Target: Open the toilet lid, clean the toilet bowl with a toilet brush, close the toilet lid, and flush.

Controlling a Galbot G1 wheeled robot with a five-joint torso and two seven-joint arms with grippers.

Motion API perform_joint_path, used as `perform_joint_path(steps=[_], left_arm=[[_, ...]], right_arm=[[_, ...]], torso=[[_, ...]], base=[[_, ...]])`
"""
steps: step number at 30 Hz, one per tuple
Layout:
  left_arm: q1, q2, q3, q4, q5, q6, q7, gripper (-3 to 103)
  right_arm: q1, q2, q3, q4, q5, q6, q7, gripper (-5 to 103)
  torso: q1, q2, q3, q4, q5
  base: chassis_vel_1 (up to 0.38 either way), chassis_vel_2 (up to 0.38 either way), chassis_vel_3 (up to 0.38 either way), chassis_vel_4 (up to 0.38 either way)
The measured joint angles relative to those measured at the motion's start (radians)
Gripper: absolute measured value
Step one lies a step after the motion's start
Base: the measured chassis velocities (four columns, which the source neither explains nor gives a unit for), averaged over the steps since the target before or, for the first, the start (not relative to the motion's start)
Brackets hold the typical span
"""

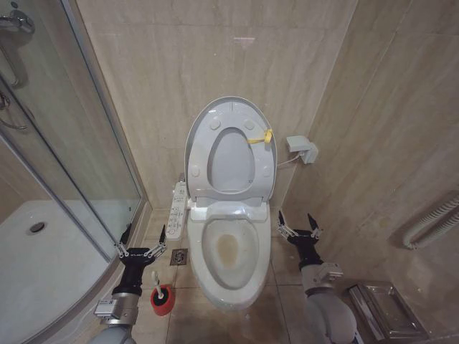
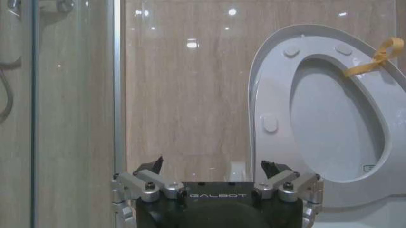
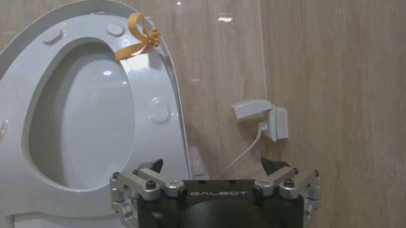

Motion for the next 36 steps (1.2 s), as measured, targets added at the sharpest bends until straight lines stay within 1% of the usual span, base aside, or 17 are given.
perform_joint_path(steps=[4,6,7,9,10,11,13,14,15,16,18,22,24,25,27,30,36], left_arm=[[0.000,0.000,0.000,0.000,0.000,0.000,0.000,100],[0.000,0.000,0.000,0.000,0.000,0.000,0.000,100],[0.000,0.000,0.000,0.000,0.000,0.000,0.000,100],[0.000,0.000,0.000,0.000,0.000,0.000,0.000,100],[0.000,0.000,0.000,0.000,0.000,0.000,0.000,100],[0.000,0.000,0.000,0.000,0.000,0.000,0.000,100],[0.000,0.000,0.000,0.000,0.000,0.000,0.000,100],[0.000,0.000,0.000,0.000,0.000,0.000,0.000,100],[0.000,0.000,0.000,0.000,0.000,0.000,0.000,100],[0.000,0.000,0.000,0.000,0.000,0.000,0.000,100],[0.000,0.000,0.000,0.000,0.000,0.000,0.000,100],[0.000,0.000,0.000,0.000,0.000,0.000,0.000,100],[0.000,0.000,0.000,0.000,0.000,0.000,0.000,100],[0.000,0.000,0.000,0.000,0.000,0.000,0.000,100],[0.000,0.000,0.000,0.000,0.000,0.000,0.000,100],[0.000,0.000,0.000,0.000,0.000,0.000,0.000,100],[0.000,0.000,0.000,0.000,0.000,0.000,0.000,100]], right_arm=[[0.000,0.000,0.000,0.000,0.000,0.000,0.000,100],[-0.021,0.003,0.027,0.013,-0.001,-0.009,-0.019,100],[-0.021,0.003,0.027,0.013,-0.001,-0.009,-0.019,100],[-0.077,0.012,0.098,0.047,-0.010,-0.036,-0.067,100],[-0.111,0.017,0.137,0.065,-0.015,-0.050,-0.093,100],[-0.111,0.017,0.137,0.065,-0.015,-0.050,-0.093,100],[-0.183,0.029,0.232,0.111,-0.028,-0.086,-0.159,100],[-0.204,0.033,0.258,0.124,-0.031,-0.096,-0.176,100],[-0.204,0.033,0.258,0.124,-0.031,-0.096,-0.176,100],[-0.218,0.037,0.268,0.135,-0.005,-0.068,-0.210,100],[-0.208,0.041,0.245,0.145,0.030,-0.026,-0.239,100],[-0.197,0.044,0.206,0.150,0.050,-0.007,-0.259,100],[-0.192,0.047,0.159,0.148,0.057,0.002,-0.263,100],[-0.192,0.047,0.159,0.148,0.057,0.002,-0.263,100],[-0.175,0.056,0.115,0.134,0.045,0.017,-0.265,100],[-0.140,0.078,0.088,0.109,0.026,0.036,-0.265,100],[-0.103,0.074,0.102,0.068,-0.009,0.058,-0.271,100]], torso=[[0.000,0.000,0.000,0.0000,0.0000],[0.000,0.000,0.000,0.0008,0.0002],[0.000,0.000,0.000,0.0008,0.0002],[0.000,0.000,0.000,-0.0002,-0.0001],[0.000,0.000,0.000,-0.0002,-0.0001],[0.000,0.000,0.000,-0.0002,-0.0001],[0.000,0.000,0.000,-0.0003,0.0000],[0.000,0.000,0.000,-0.0007,-0.0002],[0.000,0.000,0.000,-0.0007,-0.0002],[0.000,0.000,0.000,-0.0013,-0.0003],[0.000,0.000,0.000,0.0004,0.0002],[0.000,0.000,0.000,0.0006,-0.0001],[0.000,0.000,0.000,-0.0002,-0.0003],[0.000,0.000,0.000,-0.0002,-0.0003],[0.000,0.000,0.000,-0.0001,-0.0001],[0.000,0.000,0.000,0.0003,0.0000],[0.000,0.000,0.000,-0.0002,-0.0001]], base=[[0.000,0.000,0.000,0.000],[0.000,0.000,0.000,0.000],[0.000,0.000,0.000,0.000],[0.000,0.000,0.000,0.000],[0.000,0.000,0.000,0.000],[0.000,0.000,0.000,0.000],[0.000,0.000,0.000,0.000],[0.000,0.000,0.000,0.000],[0.000,0.000,0.000,0.000],[0.000,0.000,0.000,0.000],[0.000,0.000,0.000,0.000],[0.000,0.000,0.000,0.000],[0.000,0.000,0.000,0.000],[0.000,0.000,0.000,0.000],[0.000,0.000,0.000,0.000],[0.000,0.000,0.000,0.000],[0.000,0.000,0.000,0.000]])
